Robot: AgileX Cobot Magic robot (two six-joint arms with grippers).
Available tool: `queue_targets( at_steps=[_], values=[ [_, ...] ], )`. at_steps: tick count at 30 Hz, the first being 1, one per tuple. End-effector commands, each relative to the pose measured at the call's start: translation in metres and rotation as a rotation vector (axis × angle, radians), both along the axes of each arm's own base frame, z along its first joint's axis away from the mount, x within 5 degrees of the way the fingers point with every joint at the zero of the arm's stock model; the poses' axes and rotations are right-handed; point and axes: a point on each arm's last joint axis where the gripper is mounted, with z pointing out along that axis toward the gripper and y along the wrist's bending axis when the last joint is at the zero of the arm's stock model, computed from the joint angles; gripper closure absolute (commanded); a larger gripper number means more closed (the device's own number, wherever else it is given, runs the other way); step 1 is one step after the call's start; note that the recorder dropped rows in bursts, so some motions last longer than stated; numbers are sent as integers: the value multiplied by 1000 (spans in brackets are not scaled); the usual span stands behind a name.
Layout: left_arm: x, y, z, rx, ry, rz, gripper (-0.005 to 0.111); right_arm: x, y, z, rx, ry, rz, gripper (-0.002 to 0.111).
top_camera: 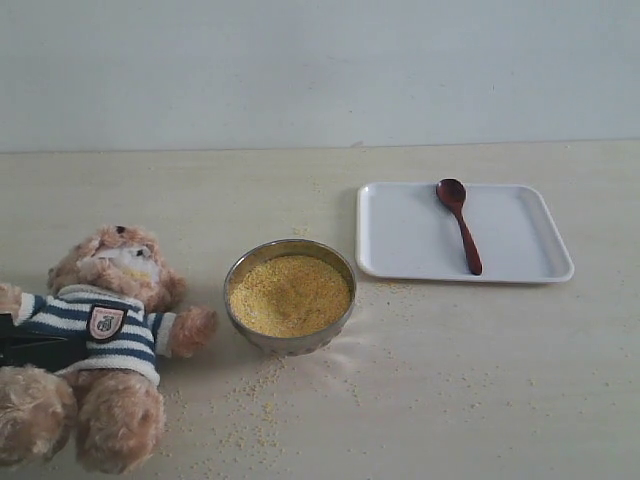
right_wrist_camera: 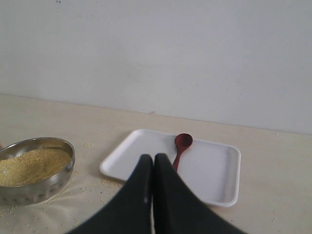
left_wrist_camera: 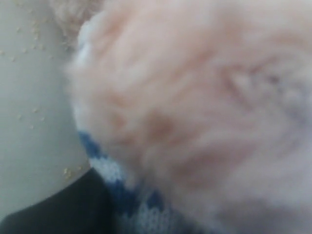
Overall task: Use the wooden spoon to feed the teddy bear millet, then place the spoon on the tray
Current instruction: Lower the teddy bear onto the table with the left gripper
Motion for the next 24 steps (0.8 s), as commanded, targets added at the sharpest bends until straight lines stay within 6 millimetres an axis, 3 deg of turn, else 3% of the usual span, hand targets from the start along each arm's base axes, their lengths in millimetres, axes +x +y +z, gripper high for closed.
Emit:
queue_targets(
  at_steps=[1,4,9,11,24],
  values=[
    [2,0,-5,-11,-2,-3,101,0,0,-1,1,0,-1,108],
    [2,-1,-4,-17,-29,-15,91,0,0,-1,1,0,-1,108],
    [5,0,-2,-28,-37,17,43,0,0,-1,1,0,-1,108],
    [5,1,-2,-43,-21,37,30,0,0,-1,1,0,-1,108],
    [-1,17,29,-165,-121,90,28,0,0,-1,1,0,-1,108]
  ],
)
